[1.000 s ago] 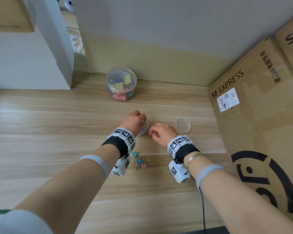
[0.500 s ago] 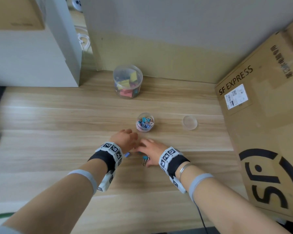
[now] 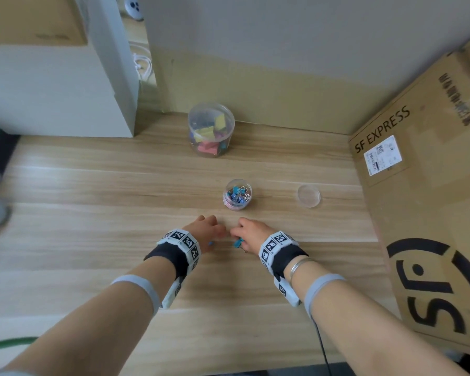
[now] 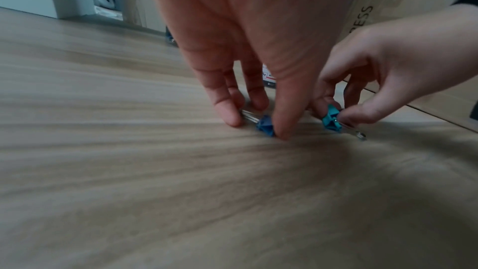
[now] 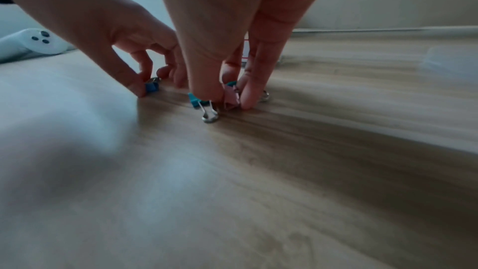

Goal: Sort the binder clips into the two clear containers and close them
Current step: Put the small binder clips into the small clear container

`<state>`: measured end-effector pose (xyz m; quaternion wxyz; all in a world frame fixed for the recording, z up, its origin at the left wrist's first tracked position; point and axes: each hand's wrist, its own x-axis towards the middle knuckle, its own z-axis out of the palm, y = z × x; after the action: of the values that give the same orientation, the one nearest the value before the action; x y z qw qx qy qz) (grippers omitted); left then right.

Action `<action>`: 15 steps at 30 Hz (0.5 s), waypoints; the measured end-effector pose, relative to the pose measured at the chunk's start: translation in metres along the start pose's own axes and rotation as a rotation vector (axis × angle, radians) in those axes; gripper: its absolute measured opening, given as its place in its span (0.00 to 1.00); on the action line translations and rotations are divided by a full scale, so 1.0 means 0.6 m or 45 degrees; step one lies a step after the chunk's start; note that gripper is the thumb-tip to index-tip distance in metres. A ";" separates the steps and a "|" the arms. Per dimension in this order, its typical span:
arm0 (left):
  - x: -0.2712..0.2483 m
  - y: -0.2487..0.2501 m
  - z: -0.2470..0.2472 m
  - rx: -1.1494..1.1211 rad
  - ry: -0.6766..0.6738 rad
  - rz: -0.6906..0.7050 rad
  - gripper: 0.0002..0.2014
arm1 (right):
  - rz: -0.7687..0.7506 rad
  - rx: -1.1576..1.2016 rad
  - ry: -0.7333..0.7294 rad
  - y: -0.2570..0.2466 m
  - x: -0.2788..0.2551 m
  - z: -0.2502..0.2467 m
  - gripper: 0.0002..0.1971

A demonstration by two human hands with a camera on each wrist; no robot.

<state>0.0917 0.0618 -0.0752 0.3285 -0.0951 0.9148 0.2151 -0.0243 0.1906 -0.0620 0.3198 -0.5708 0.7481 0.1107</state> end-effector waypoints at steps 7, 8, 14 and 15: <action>0.007 0.007 0.003 -0.123 0.187 0.026 0.14 | 0.045 0.230 0.257 0.026 -0.023 -0.037 0.11; 0.009 0.009 0.002 -0.143 0.226 0.038 0.14 | 0.039 0.257 0.295 0.030 -0.025 -0.049 0.11; 0.017 0.031 -0.038 -0.419 0.685 0.130 0.12 | 0.081 0.341 0.596 0.048 -0.002 -0.125 0.10; 0.019 0.032 -0.046 -0.451 0.764 0.147 0.12 | 0.088 0.347 0.615 0.047 0.006 -0.132 0.11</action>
<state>0.0615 0.0658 -0.0568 0.0109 -0.1578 0.9228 0.3512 -0.0790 0.1547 -0.0087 0.2022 -0.5064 0.8297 -0.1193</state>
